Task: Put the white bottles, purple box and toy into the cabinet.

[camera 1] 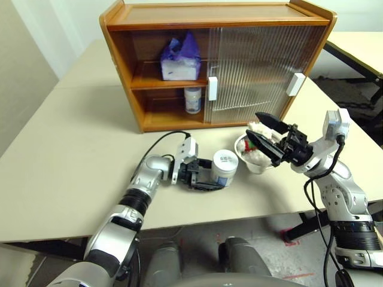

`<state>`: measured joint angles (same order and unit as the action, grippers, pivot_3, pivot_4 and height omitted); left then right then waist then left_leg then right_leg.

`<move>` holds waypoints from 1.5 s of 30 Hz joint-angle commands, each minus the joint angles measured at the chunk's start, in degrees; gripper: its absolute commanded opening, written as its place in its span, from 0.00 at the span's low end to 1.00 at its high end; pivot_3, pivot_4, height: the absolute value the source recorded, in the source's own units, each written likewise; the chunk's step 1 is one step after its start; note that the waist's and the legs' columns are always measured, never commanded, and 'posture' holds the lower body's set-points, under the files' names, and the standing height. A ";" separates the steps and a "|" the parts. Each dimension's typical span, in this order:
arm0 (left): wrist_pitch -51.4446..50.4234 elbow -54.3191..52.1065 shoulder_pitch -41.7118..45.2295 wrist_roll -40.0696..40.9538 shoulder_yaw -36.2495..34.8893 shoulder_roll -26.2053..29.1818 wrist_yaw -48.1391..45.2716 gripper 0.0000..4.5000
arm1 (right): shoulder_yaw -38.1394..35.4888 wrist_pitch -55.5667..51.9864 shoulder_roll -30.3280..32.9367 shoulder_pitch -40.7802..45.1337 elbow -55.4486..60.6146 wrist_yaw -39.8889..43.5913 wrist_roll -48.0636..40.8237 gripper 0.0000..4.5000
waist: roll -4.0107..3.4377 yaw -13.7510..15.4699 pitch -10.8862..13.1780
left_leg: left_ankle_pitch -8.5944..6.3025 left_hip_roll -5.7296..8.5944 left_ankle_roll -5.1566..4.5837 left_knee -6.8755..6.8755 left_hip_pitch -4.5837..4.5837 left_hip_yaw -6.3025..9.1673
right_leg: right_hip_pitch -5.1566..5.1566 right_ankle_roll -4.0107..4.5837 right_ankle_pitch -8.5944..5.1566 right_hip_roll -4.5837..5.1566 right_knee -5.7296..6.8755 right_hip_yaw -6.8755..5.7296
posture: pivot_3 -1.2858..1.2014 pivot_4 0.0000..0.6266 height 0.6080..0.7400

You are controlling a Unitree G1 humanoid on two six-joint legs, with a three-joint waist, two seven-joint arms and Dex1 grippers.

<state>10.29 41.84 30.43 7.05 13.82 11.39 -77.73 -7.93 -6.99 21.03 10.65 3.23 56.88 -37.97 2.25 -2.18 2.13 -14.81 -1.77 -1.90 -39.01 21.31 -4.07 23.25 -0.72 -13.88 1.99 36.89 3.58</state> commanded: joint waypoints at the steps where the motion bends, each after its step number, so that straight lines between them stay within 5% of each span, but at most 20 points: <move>1: -0.39 1.43 -0.80 -0.22 -0.48 0.33 1.44 0.67 | -0.65 0.60 0.66 0.52 0.72 0.13 0.35 1.00 | 0.00 0.00 0.00 | 0.00 0.00 0.00 0.00 -0.01 0.00 | 0.00 0.00 0.00 0.00 0.01 0.00 | 0.51 0.00 1.00; 6: 1.10 0.49 -0.46 2.07 -5.73 1.04 7.65 0.67 | -0.64 0.52 0.89 1.19 0.34 0.23 0.22 1.00 | 0.00 -0.14 0.01 | 0.00 -0.01 0.00 0.00 -0.01 0.02 | 0.01 -0.01 0.02 -0.01 0.02 0.00 | 0.51 0.00 1.00; 11: 1.49 0.19 1.79 5.25 -16.36 0.19 25.26 0.67 | -0.30 0.63 0.75 1.90 -0.37 0.47 0.38 1.00 | 0.02 0.09 0.03 | 0.00 -0.05 0.00 0.00 0.01 0.11 | 0.08 -0.03 0.04 -0.02 0.09 -0.03 | 0.52 0.00 1.00; 22: -0.66 9.68 7.91 1.20 -20.30 1.21 47.76 0.67 | 0.47 0.36 0.08 2.76 -0.77 0.66 0.65 1.00 | 0.06 0.68 0.05 | -0.01 0.04 0.02 0.00 0.20 0.12 | 0.09 -0.13 0.02 0.11 -0.11 -0.10 | 0.53 0.00 1.00; 45: 2.81 29.02 22.47 -3.26 -20.74 -2.25 61.74 0.67 | 0.10 0.32 0.08 1.99 0.21 0.58 0.78 1.00 | 0.12 1.43 0.08 | -0.07 0.07 0.13 0.00 0.22 0.09 | 0.11 -0.13 0.02 0.04 -0.13 -0.13 | 0.52 0.00 1.00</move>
<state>11.73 70.32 51.33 4.33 -6.45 9.27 -16.82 -7.54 -6.92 20.65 12.85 2.42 57.48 -37.46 2.37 -0.75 2.22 -14.89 -1.70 -1.75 -39.01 21.52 -3.98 23.36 -0.85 -13.86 2.02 36.76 3.45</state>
